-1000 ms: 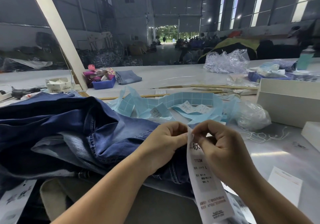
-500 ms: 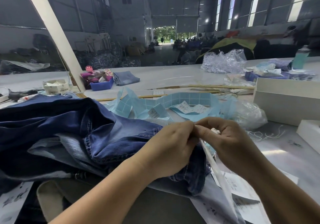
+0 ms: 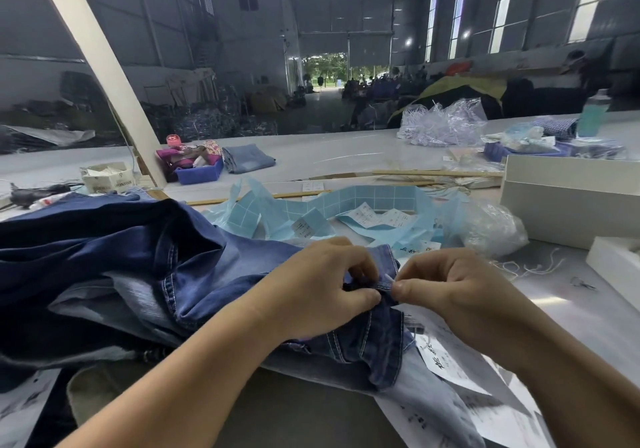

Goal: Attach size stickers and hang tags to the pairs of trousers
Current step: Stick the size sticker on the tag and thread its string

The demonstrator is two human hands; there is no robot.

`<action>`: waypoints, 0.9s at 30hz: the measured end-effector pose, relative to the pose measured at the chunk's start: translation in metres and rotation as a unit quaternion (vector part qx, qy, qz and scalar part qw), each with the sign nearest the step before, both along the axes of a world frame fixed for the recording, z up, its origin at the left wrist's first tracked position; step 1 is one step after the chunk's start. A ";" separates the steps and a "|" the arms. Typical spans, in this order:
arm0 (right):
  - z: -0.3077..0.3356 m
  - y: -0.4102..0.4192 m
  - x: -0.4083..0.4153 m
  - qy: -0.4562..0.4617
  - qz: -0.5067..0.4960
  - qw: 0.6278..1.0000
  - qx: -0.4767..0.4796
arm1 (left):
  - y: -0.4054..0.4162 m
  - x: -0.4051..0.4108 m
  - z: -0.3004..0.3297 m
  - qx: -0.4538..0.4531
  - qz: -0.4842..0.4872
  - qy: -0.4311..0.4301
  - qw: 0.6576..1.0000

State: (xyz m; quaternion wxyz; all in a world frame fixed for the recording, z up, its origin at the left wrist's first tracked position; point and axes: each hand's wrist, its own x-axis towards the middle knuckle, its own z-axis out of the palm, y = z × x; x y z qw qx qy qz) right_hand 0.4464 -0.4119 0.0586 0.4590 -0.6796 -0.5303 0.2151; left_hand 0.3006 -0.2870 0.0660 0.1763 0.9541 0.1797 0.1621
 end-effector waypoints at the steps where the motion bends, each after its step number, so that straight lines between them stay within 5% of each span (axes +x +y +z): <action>1: -0.001 0.001 -0.001 -0.005 0.001 1.000 -0.009 | 0.000 0.000 0.000 -0.004 0.006 -0.002 1.000; 10: -0.011 0.008 -0.012 -0.033 -0.028 0.997 -0.061 | -0.010 0.013 -0.004 -0.015 0.077 -0.032 0.996; 18: -0.020 0.015 -0.025 -0.115 -0.141 0.978 0.104 | -0.012 0.004 -0.004 -0.052 0.033 -0.079 0.995; 27: -0.037 0.023 -0.037 -0.187 -0.166 0.954 0.163 | 0.002 0.002 -0.004 -0.231 0.054 -0.089 0.967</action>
